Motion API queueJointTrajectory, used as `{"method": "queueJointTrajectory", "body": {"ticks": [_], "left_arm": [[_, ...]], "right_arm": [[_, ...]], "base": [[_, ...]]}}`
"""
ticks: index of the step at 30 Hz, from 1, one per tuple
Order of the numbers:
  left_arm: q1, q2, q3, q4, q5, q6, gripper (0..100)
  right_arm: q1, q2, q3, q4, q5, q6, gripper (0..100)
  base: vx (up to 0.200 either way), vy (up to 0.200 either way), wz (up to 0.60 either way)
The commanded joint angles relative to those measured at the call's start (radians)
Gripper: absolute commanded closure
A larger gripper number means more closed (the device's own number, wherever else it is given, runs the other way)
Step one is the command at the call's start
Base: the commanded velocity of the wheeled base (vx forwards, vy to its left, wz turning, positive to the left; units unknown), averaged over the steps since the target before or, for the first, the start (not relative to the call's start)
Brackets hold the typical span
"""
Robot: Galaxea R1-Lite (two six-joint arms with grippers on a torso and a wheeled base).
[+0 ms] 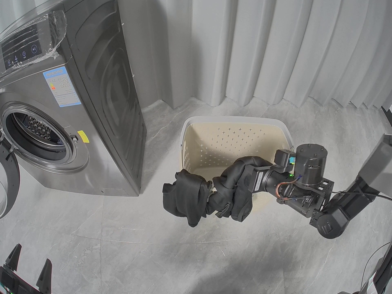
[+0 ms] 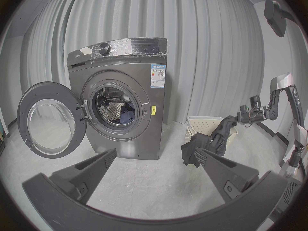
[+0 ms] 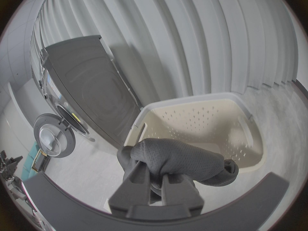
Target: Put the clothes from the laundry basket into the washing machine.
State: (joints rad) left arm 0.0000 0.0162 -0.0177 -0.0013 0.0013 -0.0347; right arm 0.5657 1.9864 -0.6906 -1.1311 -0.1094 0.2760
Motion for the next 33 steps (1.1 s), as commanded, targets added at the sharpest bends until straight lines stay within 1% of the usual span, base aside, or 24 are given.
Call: {"method": "queueJointTrajectory", "body": {"ticks": [1,4,5,9,11,13,15,17,20,23,25,29,32,33], "left_arm": [[0.0,-0.015,0.018,0.0,0.0,0.001,0],[0.0,-0.015,0.018,0.0,0.0,-0.001,0],[0.0,-0.015,0.018,0.0,0.0,0.001,0],[0.0,-0.015,0.018,0.0,0.0,0.001,0],[0.0,-0.015,0.018,0.0,0.0,0.004,0],[0.0,-0.015,0.018,0.0,0.0,0.001,0],[0.0,-0.015,0.018,0.0,0.0,0.002,0],[0.0,-0.015,0.018,0.0,0.0,0.001,0],[0.0,-0.015,0.018,0.001,0.0,-0.002,0],[0.0,-0.015,0.018,0.001,0.0,-0.002,0],[0.0,-0.015,0.018,0.001,0.0,-0.007,0],[0.0,-0.015,0.018,0.001,0.002,-0.008,0],[0.0,-0.015,0.016,0.001,0.002,-0.008,0],[0.0,-0.015,0.016,0.001,0.002,-0.008,0]], "right_arm": [[0.019,-0.158,0.019,-0.001,0.004,-0.027,100],[0.022,-0.232,0.036,0.004,0.011,-0.055,100],[0.022,-0.287,0.046,0.007,0.019,-0.073,100],[0.036,-0.406,0.091,0.011,0.022,-0.092,100],[0.048,-0.457,0.105,0.019,0.033,-0.101,100],[0.049,-0.489,0.111,0.024,0.045,-0.13,100],[0.052,-0.532,0.106,0.025,0.046,-0.162,100],[0.052,-0.548,0.108,0.028,0.046,-0.169,100],[0.052,-0.581,0.114,0.037,0.05,-0.19,100],[0.052,-0.587,0.12,0.036,0.054,-0.199,100],[0.06,-0.6,0.123,0.028,0.085,-0.207,100],[0.066,-0.603,0.126,0.022,0.092,-0.21,100],[0.066,-0.601,0.131,0.022,0.092,-0.21,100],[0.066,-0.6,0.131,0.022,0.092,-0.21,100]], "base": [[0.0,0.0,0.0],[0.0,0.0,0.0],[0.0,0.0,0.0],[0.0,0.0,0.0],[0.0,0.0,0.0],[0.0,0.0,0.0],[0.0,0.0,0.0],[0.0,0.0,0.0],[-0.2,0.0,0.0],[-0.2,0.0,0.0],[-0.2,0.0,0.0],[-0.2,0.0,0.0],[0.0,0.0,0.0],[0.0,0.2,0.0]]}}
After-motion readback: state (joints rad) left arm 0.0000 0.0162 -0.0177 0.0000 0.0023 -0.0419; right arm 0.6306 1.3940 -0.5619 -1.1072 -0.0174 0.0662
